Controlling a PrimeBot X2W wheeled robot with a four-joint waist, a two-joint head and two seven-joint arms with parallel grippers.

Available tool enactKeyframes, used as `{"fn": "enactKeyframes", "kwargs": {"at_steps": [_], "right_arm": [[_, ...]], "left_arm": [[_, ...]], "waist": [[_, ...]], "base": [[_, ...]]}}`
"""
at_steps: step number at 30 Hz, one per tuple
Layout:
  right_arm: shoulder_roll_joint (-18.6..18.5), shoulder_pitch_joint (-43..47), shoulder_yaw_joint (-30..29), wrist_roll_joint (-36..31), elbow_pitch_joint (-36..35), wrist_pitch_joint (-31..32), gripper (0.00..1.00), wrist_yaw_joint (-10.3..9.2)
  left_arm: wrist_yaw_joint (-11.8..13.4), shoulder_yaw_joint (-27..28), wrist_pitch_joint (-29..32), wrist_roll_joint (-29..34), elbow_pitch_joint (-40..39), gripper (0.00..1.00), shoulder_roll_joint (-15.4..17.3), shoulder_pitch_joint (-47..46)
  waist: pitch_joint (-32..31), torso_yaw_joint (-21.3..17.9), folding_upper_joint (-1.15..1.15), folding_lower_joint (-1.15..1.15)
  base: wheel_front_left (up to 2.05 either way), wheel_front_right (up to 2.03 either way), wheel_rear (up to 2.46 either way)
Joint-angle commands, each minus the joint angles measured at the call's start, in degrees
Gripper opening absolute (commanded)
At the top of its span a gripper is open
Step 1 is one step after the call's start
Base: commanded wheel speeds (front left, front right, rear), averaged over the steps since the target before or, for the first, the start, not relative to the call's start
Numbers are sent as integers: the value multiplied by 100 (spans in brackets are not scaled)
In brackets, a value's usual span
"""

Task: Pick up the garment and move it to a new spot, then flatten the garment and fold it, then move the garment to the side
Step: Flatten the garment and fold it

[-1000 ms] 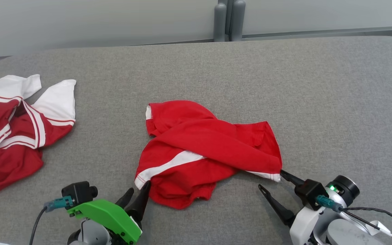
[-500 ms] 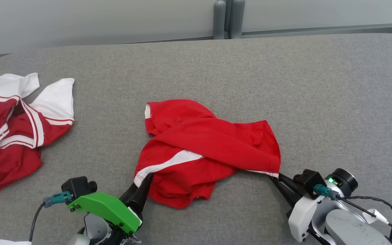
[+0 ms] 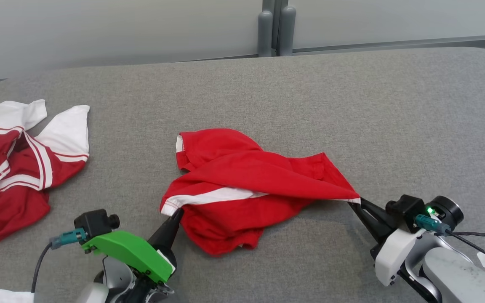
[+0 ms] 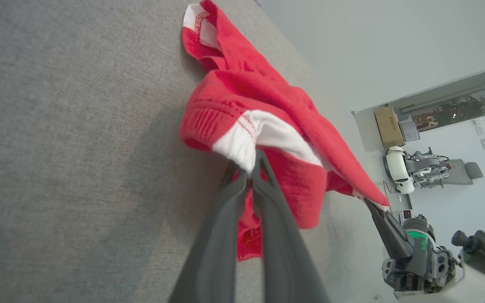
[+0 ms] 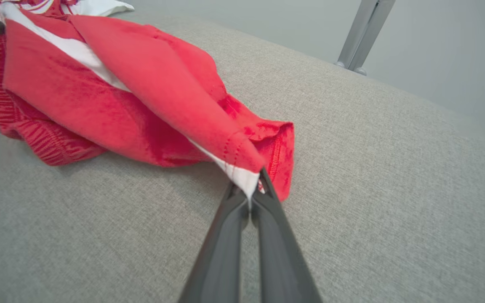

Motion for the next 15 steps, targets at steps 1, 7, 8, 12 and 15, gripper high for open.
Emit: {"fn": "enactKeyframes", "kwargs": {"at_steps": [1, 7, 8, 12, 15], "right_arm": [[-51, 55, -14, 164, -160, 28, 0, 0], [-334, 179, -316, 1169, -937, 190, 0, 0], [-428, 188, -340, 1409, -1159, 287, 0, 0], [-1055, -14, -415, 2522, -2229, 830, 0, 0], [-1522, -361, -622, 3332, -2856, 1283, 0, 0]], "left_arm": [[-40, 29, 17, 62, -105, 0, 92, -94], [4, 160, 136, -19, -794, 0, 302, -114], [3, 161, 233, -16, -989, 0, 398, -136], [90, 212, 700, -113, -1877, 0, 777, -282], [257, 369, 1083, -196, -2373, 0, 1069, -646]], "waist": [[-60, -13, 44, 0], [-116, -69, 44, 0], [-117, -87, 44, 0], [-59, -168, 44, 0], [172, -209, 44, 0]], "base": [[0, 0, 0], [0, 0, 0], [0, 0, 0], [0, 0, 0], [0, 0, 0]]}}
